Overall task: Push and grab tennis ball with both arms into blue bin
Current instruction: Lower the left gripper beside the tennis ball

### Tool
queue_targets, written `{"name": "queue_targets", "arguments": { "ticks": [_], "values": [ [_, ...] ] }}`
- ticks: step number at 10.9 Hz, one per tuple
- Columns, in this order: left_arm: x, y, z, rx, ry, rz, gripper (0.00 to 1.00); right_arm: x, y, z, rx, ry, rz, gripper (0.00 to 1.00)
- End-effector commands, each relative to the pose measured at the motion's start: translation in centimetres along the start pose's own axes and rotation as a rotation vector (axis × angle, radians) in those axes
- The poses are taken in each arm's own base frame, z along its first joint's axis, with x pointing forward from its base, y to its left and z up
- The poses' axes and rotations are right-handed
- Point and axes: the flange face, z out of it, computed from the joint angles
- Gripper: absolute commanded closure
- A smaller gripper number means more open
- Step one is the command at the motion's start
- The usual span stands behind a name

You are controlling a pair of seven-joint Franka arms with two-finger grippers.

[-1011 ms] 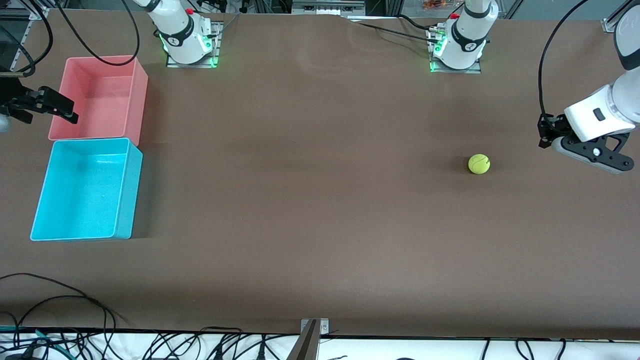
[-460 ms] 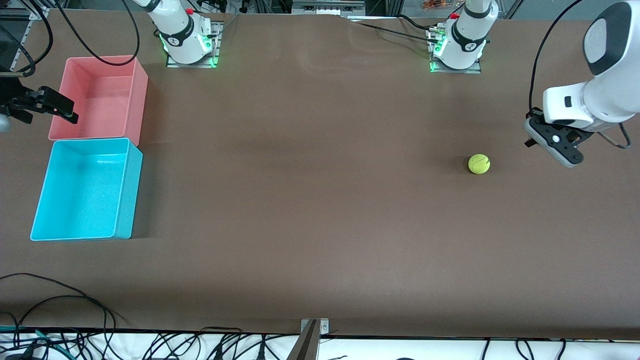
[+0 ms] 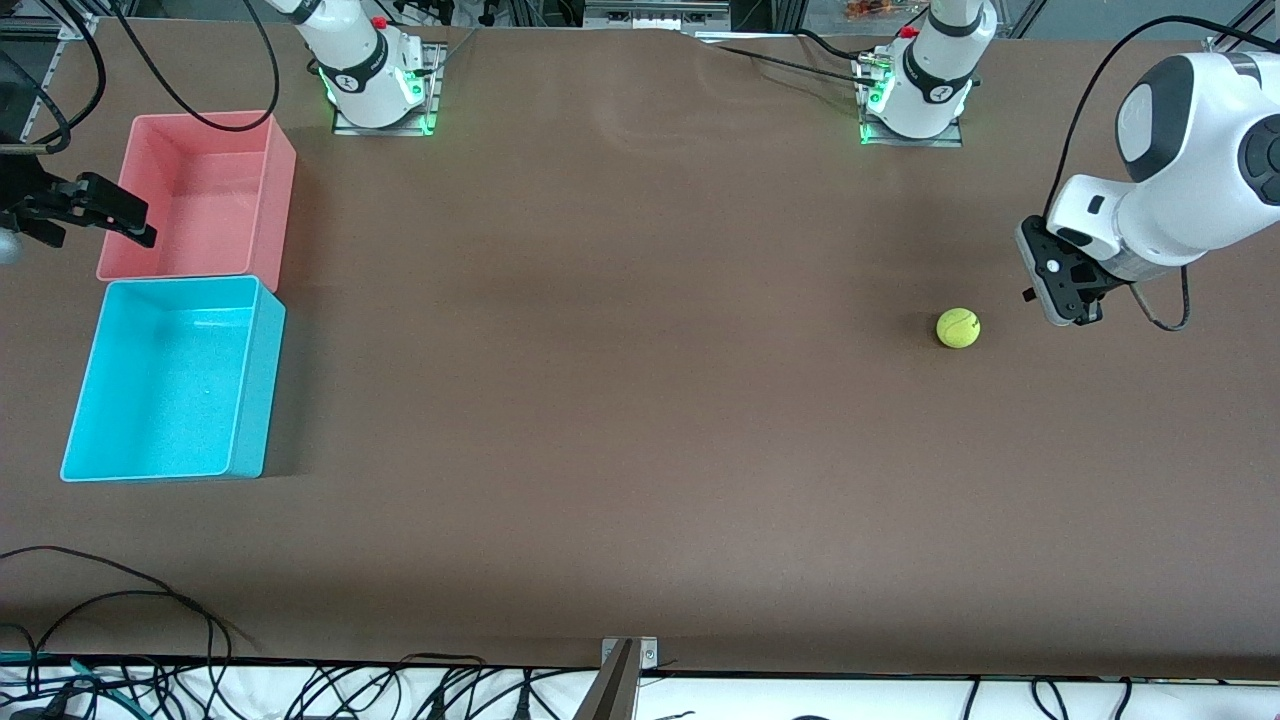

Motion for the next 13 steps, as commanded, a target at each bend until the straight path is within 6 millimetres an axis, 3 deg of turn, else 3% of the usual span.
{"name": "queue_targets", "arguments": {
  "ticks": [1,5,10,13],
  "values": [
    [-2.4,1.9,3.1,0.081,-0.003,0.128,1.0,0.1,0.0,-0.7,-0.01,0.003,0.01,0.0],
    [-3.0,3.2,7.9,0.134,-0.034,0.231,1.0,0.2,0.1,-0.7,-0.01,0.005,0.01,0.0],
    [-3.8,3.7,9.1,0.124,-0.038,0.264,1.0,0.1,0.1,-0.7,-0.01,0.002,0.011,0.0],
    [-5.9,3.8,11.2,0.178,-0.055,0.298,1.0,0.1,0.0,-0.8,-0.01,0.003,0.01,0.0]
  ]
}}
